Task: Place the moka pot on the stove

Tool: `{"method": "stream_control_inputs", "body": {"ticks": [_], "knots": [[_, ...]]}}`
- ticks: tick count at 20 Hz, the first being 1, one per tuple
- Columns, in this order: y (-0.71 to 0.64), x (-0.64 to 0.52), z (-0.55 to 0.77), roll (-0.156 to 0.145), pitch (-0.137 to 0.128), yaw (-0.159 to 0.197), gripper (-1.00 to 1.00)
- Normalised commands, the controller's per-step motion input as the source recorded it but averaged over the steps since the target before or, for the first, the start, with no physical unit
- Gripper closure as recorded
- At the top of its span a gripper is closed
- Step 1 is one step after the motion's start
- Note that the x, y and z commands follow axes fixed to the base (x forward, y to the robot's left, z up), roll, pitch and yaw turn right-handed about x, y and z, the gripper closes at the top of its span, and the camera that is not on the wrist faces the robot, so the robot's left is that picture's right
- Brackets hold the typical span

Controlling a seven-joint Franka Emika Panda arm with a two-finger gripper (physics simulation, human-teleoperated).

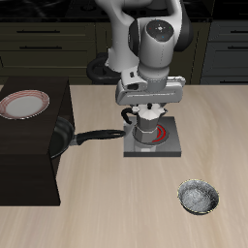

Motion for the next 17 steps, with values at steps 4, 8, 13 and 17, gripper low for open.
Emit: {"method": "stream_control_inputs", "body": {"ticks": [4,8,13,17], "knots": [[0.02,-0.06,-0.04,0.011,0.019,0.025,-1.00],[0.03,-0.06,0.01,0.013,0.004,0.015,-1.00],[0.07,-0.11,0.11,0.026,-0.027,0.029,-1.00],[0.10,-0.15,0.22,0.032,-0.020,0.006,-1.00]]}}
